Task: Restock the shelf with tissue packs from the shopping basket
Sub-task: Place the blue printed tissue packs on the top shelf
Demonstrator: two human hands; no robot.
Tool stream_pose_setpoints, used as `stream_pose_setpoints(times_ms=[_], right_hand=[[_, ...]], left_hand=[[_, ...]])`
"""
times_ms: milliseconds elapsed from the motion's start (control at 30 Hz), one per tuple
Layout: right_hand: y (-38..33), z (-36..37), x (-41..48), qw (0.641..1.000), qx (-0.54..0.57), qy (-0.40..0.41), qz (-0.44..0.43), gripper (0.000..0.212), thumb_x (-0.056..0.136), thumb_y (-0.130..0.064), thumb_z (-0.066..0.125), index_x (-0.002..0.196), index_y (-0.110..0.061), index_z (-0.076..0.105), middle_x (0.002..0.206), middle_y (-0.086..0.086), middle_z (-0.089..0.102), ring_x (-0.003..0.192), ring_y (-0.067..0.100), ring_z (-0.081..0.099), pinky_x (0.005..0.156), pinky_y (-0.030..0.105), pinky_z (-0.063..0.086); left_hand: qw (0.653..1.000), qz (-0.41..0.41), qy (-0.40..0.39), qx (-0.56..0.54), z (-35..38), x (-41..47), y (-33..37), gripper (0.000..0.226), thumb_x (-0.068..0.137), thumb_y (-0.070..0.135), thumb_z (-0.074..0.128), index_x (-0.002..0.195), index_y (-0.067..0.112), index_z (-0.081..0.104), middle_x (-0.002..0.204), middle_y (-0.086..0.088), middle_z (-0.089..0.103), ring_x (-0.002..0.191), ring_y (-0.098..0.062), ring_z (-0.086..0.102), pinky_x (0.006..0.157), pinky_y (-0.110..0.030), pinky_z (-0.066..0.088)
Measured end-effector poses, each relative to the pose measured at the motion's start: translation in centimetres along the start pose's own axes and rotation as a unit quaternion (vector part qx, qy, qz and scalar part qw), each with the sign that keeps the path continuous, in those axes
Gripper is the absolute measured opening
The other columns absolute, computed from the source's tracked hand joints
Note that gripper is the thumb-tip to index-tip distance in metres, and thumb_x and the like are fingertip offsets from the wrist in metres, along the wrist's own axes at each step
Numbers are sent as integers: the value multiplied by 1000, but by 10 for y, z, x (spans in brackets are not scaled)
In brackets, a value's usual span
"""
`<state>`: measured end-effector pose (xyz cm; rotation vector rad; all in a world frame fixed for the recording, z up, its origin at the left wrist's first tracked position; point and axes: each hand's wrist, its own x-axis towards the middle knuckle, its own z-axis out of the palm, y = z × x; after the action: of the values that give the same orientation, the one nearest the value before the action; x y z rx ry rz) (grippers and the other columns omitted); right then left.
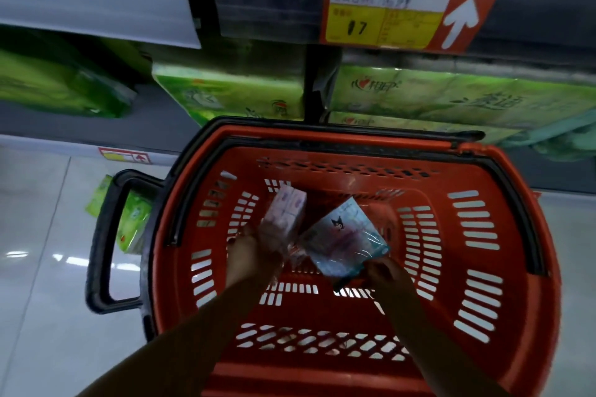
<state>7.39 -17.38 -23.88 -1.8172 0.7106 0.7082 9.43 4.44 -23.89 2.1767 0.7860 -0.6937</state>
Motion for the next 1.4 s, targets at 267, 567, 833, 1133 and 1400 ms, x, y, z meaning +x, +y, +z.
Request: stream_pose_setpoints(times_ms=[267, 567, 833, 1133, 1400], right_hand=[[-38, 2, -37, 998, -64, -7, -11, 21, 94, -7, 52, 81, -22, 58, 82, 4, 63, 73, 21, 54, 60, 27, 37], [-77, 15, -76, 999, -48, 2, -16, 14, 93, -5, 52, 89, -16, 59, 85, -1, 62, 81, 16, 58, 62, 23, 40], [-111, 20, -98, 995, 94, 27, 28, 10, 95, -19, 52, 88, -23, 57, 104, 10, 64, 87, 25, 64, 89, 54, 51], [-161, 8, -154, 937, 333, -63, 85, 63, 76, -66, 45, 119, -22, 59, 113, 5, 66, 105, 23, 60, 81, 40, 51], [-236, -49, -228, 926, 365, -81, -56, 76, 68, -65, 69, 129, -21, 58, 125, 7, 65, 113, 26, 63, 96, 48, 47]], left_hand=[[989, 138, 38, 34, -41, -47, -8, 47, 75, 18, 77, 115, 15, 53, 107, 9, 52, 101, -12, 51, 77, -18, 47], [987, 115, 31, -104, -95, -79, 24, 43, 77, 9, 74, 111, 23, 54, 107, 11, 59, 96, -6, 59, 68, -12, 53], [933, 50, -94, -342, -183, -100, 34, 47, 59, 7, 85, 100, 1, 63, 90, -13, 72, 75, -25, 72, 58, -30, 56], [889, 43, -194, -412, -230, -137, 64, 52, 43, 22, 82, 87, -2, 66, 92, -28, 69, 75, -37, 70, 60, -34, 59], [872, 55, -250, -416, -266, -201, 115, 48, 62, 8, 74, 107, -7, 64, 96, -22, 72, 76, -28, 70, 61, -29, 58]])
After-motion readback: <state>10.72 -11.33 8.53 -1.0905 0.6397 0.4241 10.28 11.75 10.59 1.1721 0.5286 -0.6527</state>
